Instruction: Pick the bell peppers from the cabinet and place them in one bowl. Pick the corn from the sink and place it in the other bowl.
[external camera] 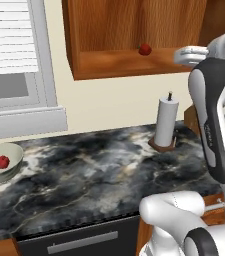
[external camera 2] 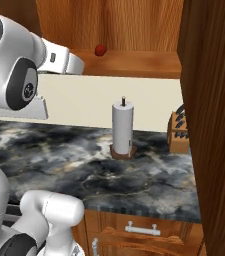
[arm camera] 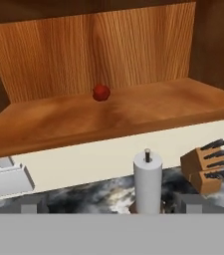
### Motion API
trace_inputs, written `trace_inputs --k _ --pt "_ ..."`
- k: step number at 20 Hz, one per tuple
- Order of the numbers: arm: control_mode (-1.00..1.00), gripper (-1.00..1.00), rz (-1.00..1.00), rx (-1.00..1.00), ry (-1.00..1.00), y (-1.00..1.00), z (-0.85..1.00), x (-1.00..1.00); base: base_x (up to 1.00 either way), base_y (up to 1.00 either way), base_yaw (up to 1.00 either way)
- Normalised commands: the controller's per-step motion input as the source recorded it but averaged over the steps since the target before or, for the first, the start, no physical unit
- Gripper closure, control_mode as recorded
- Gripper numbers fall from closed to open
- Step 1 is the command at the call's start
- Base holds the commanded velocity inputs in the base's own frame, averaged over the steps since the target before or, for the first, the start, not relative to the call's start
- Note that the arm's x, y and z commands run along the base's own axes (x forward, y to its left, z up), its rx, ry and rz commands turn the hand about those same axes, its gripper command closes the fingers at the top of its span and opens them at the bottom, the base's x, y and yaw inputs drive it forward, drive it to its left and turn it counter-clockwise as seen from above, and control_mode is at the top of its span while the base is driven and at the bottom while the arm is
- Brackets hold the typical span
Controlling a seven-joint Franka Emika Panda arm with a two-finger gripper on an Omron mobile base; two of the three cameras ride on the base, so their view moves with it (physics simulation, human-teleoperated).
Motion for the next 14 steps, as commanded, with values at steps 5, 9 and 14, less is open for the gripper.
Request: trace_inputs --k 5,9,14 --pt "-1.00 -1.00 0.00 0.00 0.01 0.00 0.00 0.40 0.00 0.00 0.00" --pt "-1.00 -1.00 0.00 0.00 0.03 0.00 0.00 0.27 0.00 0.00 0.00" --pt "-1.00 -1.00 0.00 0.00 0.00 0.00 0.00 0.20 0.00 0.00 0.00"
